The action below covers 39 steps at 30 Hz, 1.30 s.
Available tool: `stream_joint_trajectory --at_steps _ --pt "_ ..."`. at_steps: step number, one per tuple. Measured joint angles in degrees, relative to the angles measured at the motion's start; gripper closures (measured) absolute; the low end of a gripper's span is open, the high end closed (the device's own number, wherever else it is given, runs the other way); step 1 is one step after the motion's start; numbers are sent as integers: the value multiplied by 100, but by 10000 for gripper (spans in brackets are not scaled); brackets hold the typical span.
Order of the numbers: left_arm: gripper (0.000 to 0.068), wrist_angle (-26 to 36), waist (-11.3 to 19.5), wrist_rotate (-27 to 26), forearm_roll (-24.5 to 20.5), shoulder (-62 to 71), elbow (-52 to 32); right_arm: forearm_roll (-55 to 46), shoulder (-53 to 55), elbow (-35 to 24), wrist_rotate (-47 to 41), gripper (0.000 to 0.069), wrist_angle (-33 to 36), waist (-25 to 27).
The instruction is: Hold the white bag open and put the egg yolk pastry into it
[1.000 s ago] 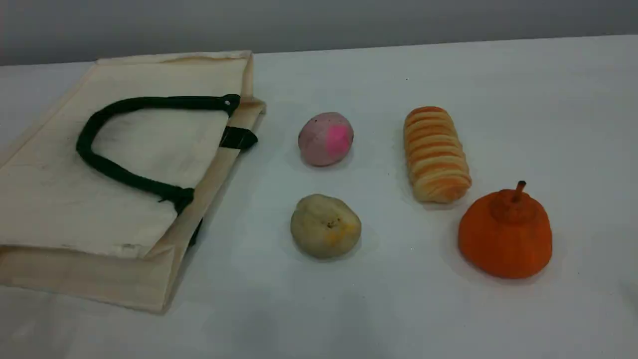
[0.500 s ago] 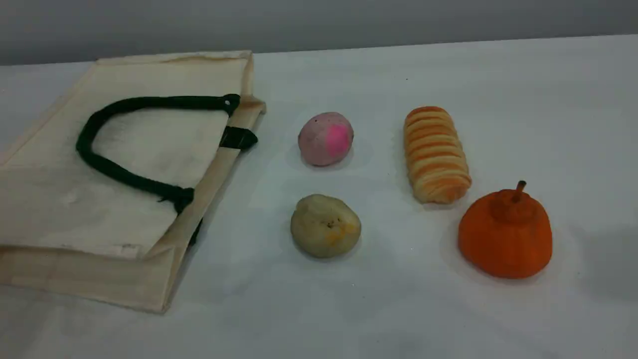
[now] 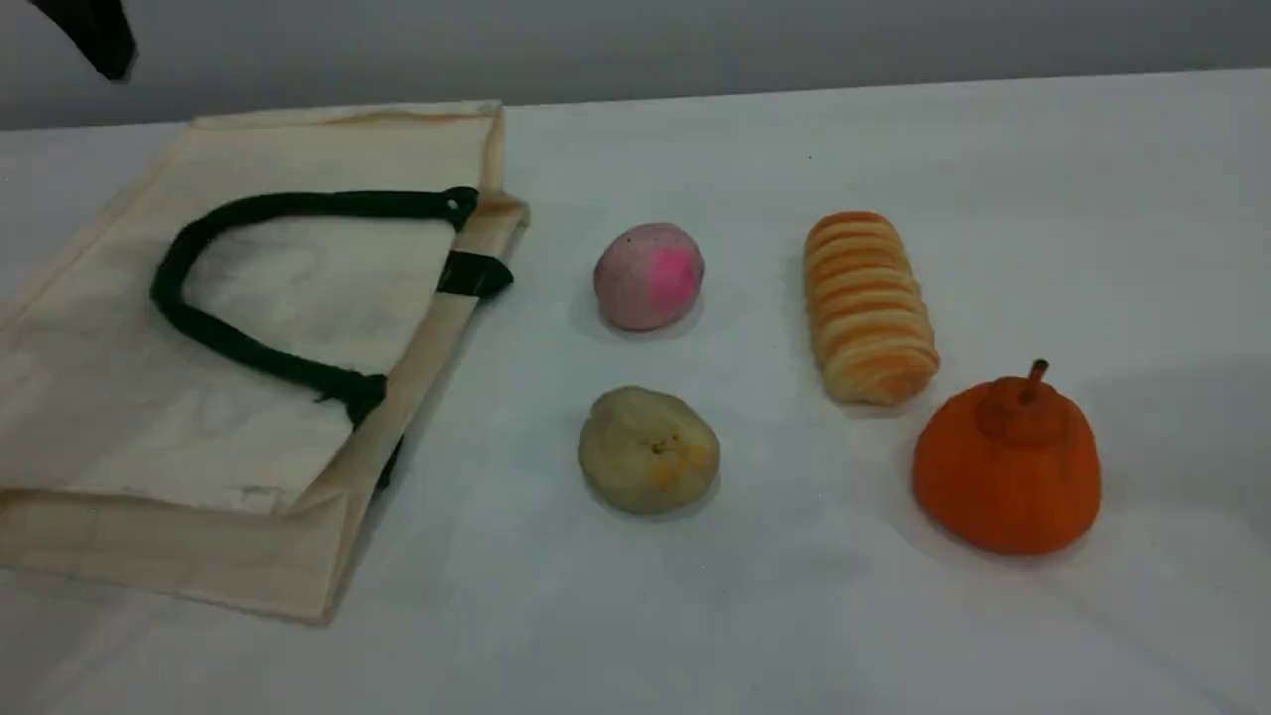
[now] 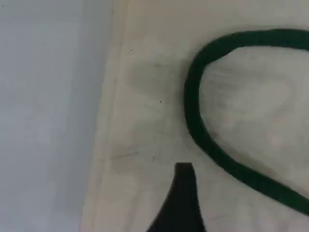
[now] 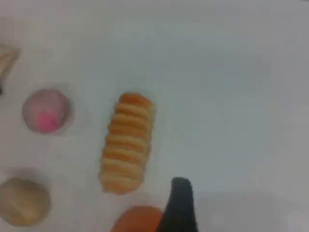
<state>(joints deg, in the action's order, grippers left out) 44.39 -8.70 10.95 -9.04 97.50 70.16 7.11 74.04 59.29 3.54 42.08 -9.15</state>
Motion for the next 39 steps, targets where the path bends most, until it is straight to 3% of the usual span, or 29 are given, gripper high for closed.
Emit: stream_joint_trajectory --at_steps 14,18,23,39 --pt "101 -441 14 32 -8 1559 456 0 335 0 0 118 -138 0" --pt "101 -633 149 169 -53 1890 500 -77 335 0 0 118 -138 0" --pt "101 -779 357 201 -43 2113 500 -113 335 0 0 118 -167 0" --pt "130 -1216 346 201 -6 2537 502 -113 330 0 -5 118 -206 0"
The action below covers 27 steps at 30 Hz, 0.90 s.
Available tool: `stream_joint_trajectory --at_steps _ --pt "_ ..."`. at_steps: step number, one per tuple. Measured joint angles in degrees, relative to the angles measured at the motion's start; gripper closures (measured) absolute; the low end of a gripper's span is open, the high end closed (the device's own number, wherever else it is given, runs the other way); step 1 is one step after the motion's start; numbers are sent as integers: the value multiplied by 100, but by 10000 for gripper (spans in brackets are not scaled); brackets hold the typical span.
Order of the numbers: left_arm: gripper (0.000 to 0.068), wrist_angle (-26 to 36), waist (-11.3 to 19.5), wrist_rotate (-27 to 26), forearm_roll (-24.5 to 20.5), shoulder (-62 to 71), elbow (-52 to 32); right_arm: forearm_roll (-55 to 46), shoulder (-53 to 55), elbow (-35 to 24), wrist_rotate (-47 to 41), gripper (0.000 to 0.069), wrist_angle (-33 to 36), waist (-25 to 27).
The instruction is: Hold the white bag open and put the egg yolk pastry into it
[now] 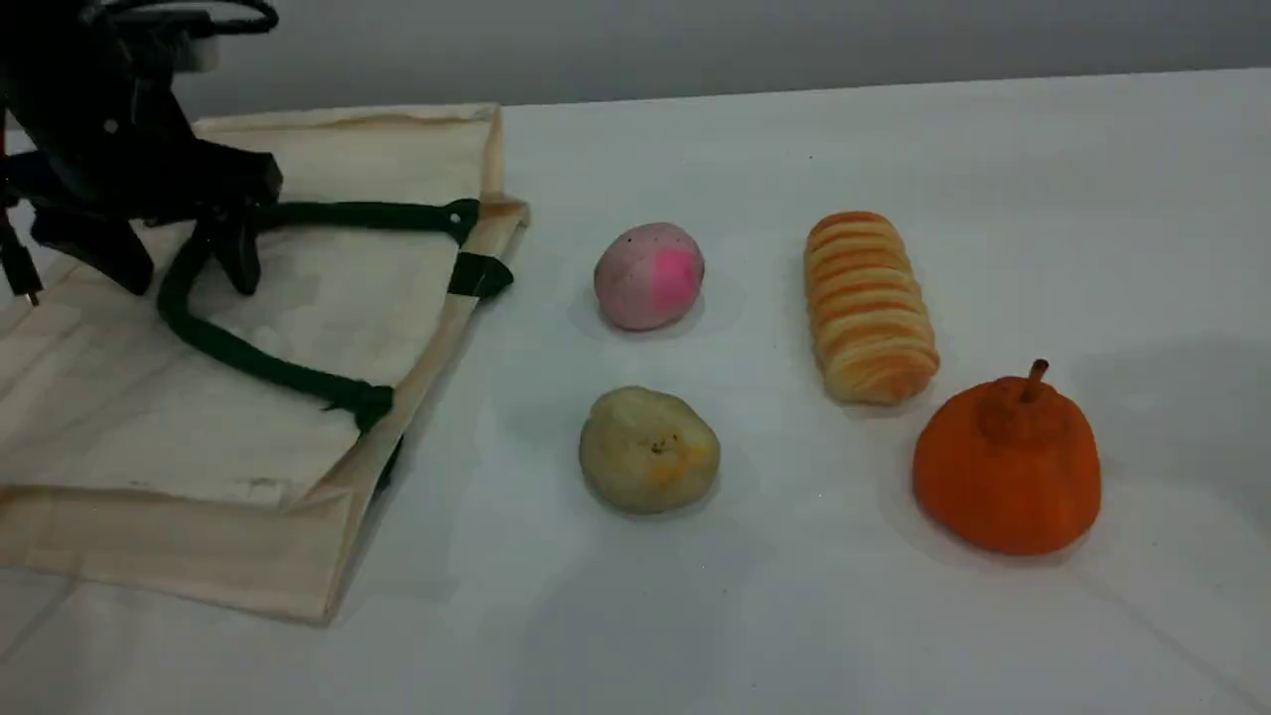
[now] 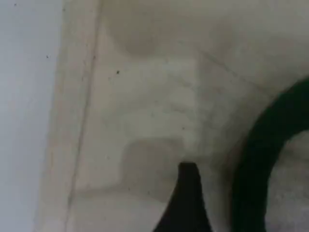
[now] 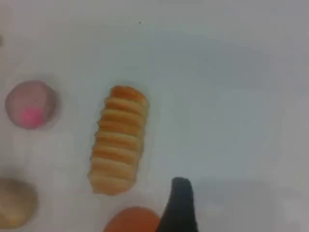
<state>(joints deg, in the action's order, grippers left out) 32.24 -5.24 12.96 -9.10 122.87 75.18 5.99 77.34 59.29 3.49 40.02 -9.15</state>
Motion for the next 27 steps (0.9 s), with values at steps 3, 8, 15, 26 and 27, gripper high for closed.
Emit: stream_joint_trajectory --at_steps 3,8,15,26,27 --pt "154 0 0 -5 0 68 0 0 0 0 0 118 0 0" --pt "219 -119 0 0 4 70 0 0 0 0 0 118 0 0" --pt "529 -87 0 -64 4 70 0 0 0 0 0 118 -5 0" --pt "591 1478 0 -856 86 31 966 0 0 0 0 118 0 0" --pt "591 1663 0 -964 140 31 1126 0 0 0 0 118 0 0"
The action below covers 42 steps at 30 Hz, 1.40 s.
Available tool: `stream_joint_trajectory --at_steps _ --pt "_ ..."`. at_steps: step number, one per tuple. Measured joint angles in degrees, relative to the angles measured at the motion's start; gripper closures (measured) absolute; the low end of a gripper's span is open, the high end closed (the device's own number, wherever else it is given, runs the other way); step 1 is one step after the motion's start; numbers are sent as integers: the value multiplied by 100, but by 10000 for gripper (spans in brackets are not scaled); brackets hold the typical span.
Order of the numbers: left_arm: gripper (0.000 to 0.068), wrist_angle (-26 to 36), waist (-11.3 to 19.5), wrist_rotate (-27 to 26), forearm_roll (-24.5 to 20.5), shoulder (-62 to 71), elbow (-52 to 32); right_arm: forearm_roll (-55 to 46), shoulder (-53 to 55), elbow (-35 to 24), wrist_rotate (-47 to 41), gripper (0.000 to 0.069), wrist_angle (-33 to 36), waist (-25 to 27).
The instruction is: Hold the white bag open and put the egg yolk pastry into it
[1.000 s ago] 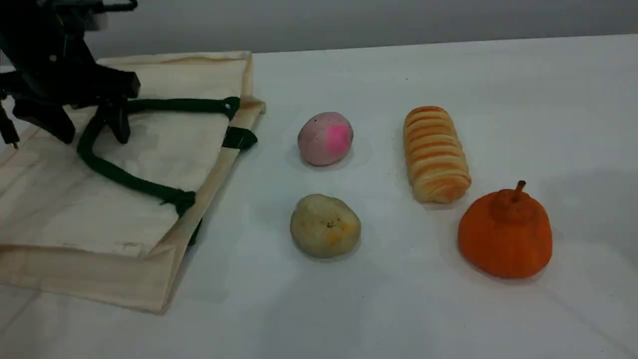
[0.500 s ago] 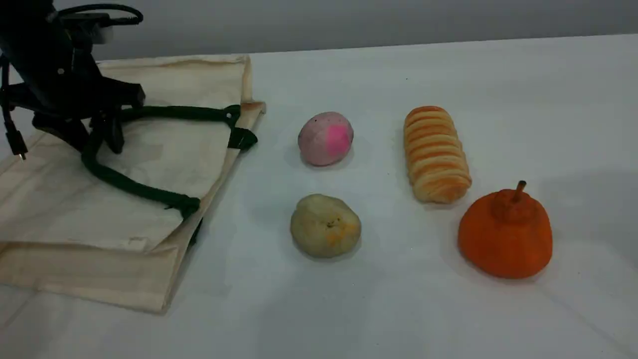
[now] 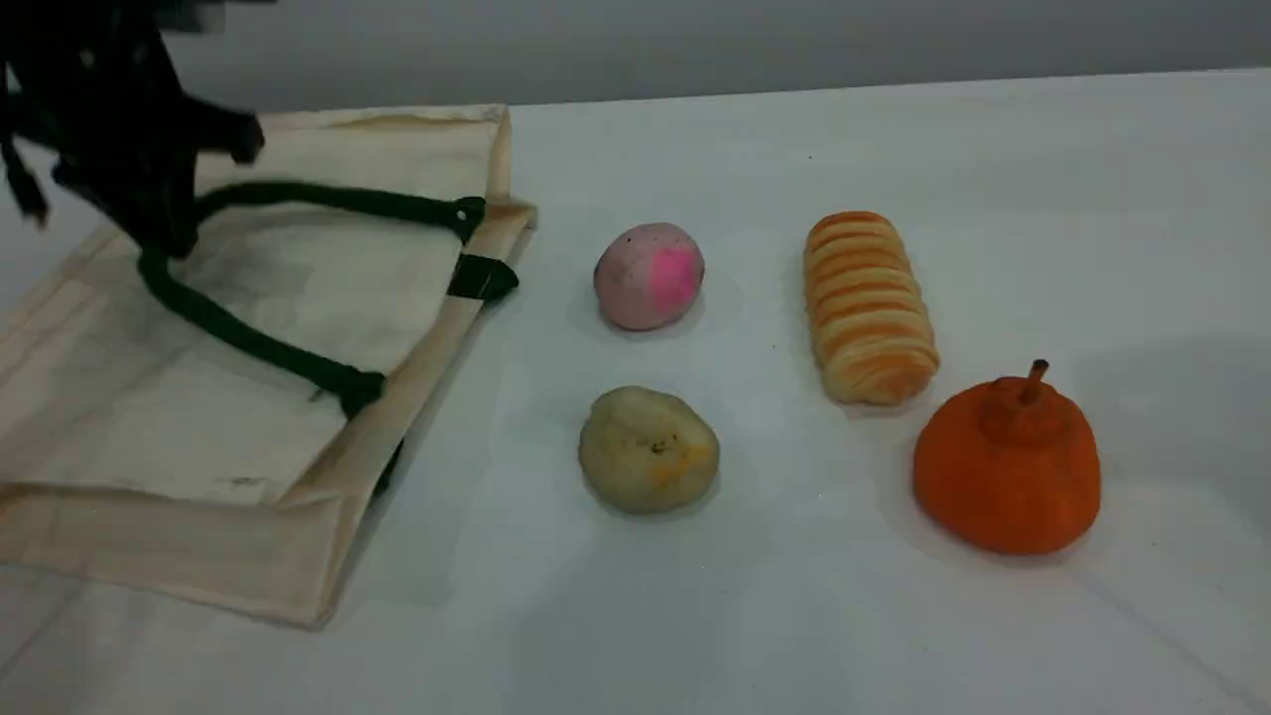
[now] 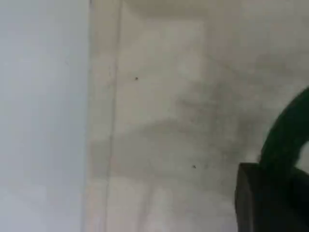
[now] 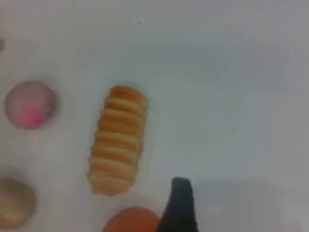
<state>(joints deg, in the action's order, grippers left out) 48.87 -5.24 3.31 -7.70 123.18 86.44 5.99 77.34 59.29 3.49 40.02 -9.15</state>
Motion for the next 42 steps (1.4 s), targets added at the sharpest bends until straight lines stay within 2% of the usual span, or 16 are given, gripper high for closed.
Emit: stream_joint_trajectory --at_steps 5,7,9,14,17,23,31,34,39,42 --pt "591 1207 0 -794 546 0 1057 0 0 0 0 118 5 0" --pt "591 1739 0 -1189 926 0 1491 0 0 0 0 118 30 0" --pt "591 2014 0 -1665 1371 -13 1945 -22 0 0 0 118 75 0" --pt "591 2131 -7 -2781 2385 -276 2568 -199 0 0 0 118 71 0" --pt "591 2138 -7 -3232 2602 -496 2574 -261 0 0 0 118 69 0" --pt "591 2138 -7 -3304 2574 -999 2569 -262 0 0 0 118 64 0" --pt "591 2120 -26 -3472 2925 -1404 2564 -261 -5 -5 19 118 54 0" --pt "591 2121 -152 -3527 3220 -1588 2564 -256 -5 -5 64 118 41 0" --pt "591 2119 -513 -3596 3172 -1941 2551 -68 -5 -5 190 118 49 -6" --pt "591 2135 -621 -3596 3165 -2127 2479 173 -5 -5 331 118 124 -6"
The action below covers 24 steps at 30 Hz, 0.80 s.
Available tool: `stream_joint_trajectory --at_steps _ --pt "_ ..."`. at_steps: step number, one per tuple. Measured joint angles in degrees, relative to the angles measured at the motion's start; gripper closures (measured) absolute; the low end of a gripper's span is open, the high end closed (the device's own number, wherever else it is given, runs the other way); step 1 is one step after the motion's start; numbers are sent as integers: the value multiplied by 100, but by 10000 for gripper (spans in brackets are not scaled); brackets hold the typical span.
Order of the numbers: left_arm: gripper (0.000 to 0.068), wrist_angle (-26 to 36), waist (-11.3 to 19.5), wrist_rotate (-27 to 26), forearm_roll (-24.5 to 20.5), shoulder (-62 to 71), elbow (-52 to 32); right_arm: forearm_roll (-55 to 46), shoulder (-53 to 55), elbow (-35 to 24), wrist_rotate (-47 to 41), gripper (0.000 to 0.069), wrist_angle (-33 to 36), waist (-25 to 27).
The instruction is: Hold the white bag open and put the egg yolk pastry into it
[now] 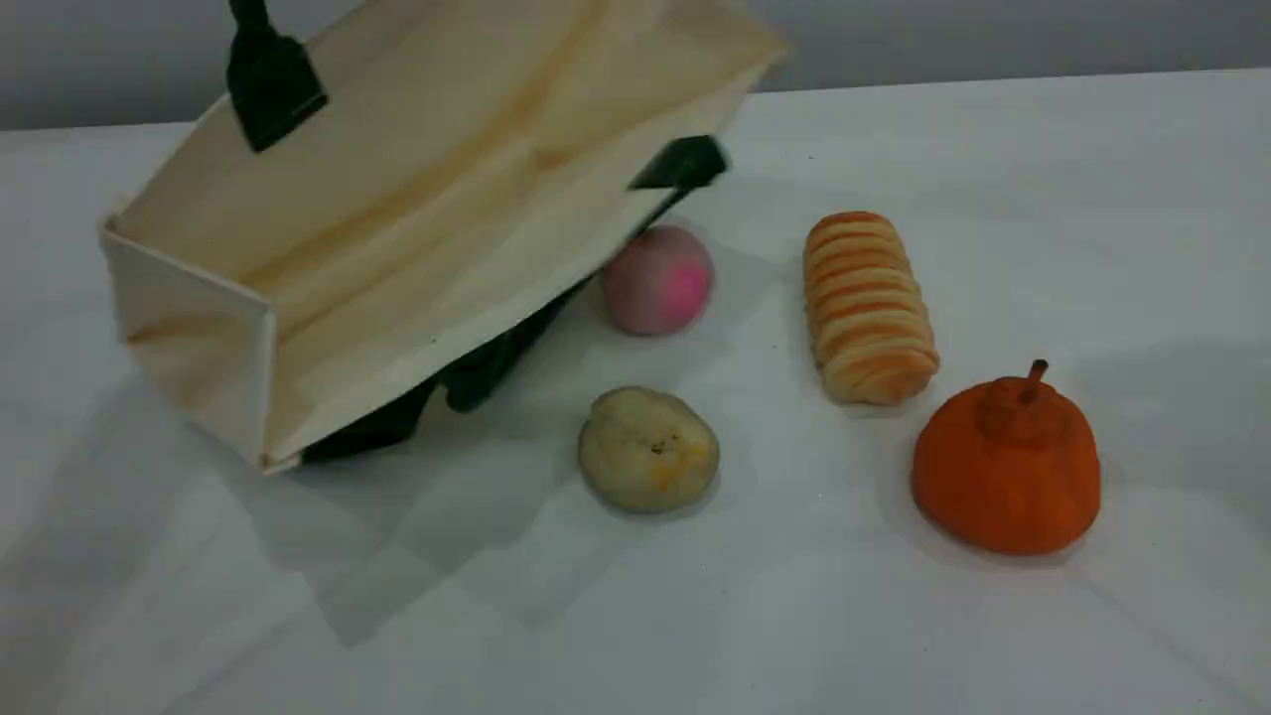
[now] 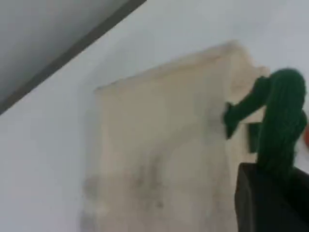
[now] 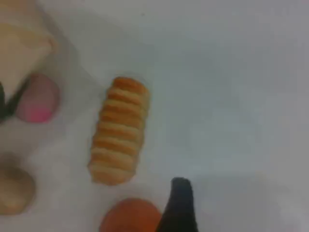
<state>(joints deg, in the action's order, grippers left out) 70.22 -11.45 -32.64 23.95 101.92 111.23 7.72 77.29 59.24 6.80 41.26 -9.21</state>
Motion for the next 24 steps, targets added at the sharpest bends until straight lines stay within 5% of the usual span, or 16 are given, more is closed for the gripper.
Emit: stream_joint_trajectory --at_steps 11,19,24 --pt "591 -18 -15 6 -557 -477 -438 1615 0 -34 1287 118 552 -157" --pt "591 -18 -10 6 -801 -498 -438 2544 0 -55 1949 118 1039 -1341" --pt "591 -18 -10 6 -797 -498 -438 2736 73 -327 1939 118 657 -2158"
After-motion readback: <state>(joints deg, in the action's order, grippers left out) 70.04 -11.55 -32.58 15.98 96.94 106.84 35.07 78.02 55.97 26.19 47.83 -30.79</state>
